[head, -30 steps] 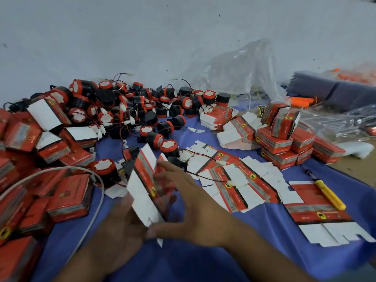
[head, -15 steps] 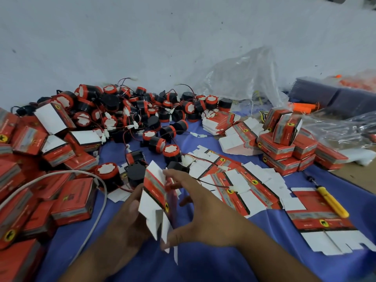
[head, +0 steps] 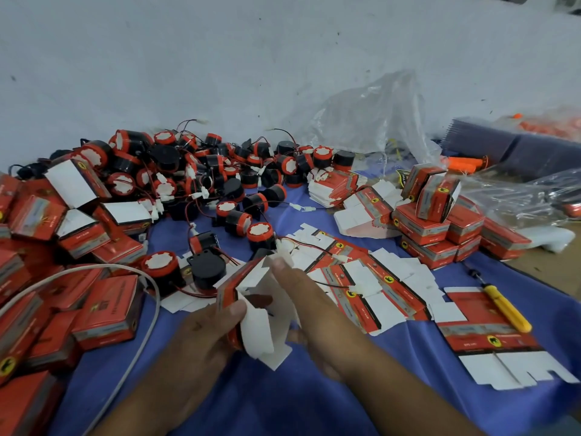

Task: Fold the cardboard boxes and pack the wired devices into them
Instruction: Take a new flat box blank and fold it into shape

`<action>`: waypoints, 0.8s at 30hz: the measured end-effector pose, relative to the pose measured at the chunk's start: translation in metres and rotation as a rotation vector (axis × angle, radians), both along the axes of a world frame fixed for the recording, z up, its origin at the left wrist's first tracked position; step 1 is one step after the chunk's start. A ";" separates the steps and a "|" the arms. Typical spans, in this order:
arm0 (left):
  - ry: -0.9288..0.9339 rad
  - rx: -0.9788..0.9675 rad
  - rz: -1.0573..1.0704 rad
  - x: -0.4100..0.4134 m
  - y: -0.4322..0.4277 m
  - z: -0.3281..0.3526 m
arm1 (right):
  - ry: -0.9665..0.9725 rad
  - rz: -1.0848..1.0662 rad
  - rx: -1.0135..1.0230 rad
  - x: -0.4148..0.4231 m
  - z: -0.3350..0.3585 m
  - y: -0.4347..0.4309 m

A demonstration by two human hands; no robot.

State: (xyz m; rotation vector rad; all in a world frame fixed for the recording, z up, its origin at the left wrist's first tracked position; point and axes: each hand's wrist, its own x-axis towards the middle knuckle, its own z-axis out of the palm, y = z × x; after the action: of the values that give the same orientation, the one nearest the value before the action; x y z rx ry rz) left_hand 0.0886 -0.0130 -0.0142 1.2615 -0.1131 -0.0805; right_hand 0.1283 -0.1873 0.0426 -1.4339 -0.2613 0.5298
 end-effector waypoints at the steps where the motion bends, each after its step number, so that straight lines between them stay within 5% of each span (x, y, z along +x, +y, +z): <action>1: -0.013 0.023 0.055 0.001 -0.004 0.002 | 0.067 0.017 0.060 0.000 -0.002 0.001; 6: -0.214 0.051 0.314 -0.002 -0.012 0.012 | 0.159 0.006 0.228 0.006 -0.012 0.004; 13: -0.279 0.237 0.276 -0.010 -0.011 0.012 | 0.247 0.123 0.287 0.010 -0.024 0.001; 19: -0.213 -0.049 0.298 0.001 -0.004 0.014 | -0.233 -0.101 -0.032 0.018 -0.010 -0.008; 24: -0.303 0.154 0.217 -0.004 -0.008 0.012 | -0.548 -0.054 -0.198 0.010 -0.015 -0.008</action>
State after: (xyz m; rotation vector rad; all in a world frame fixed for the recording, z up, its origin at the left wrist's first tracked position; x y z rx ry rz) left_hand 0.0850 -0.0215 -0.0024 1.4260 -0.2340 0.2949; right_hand 0.1383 -0.1951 0.0278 -1.7587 -0.6160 0.1083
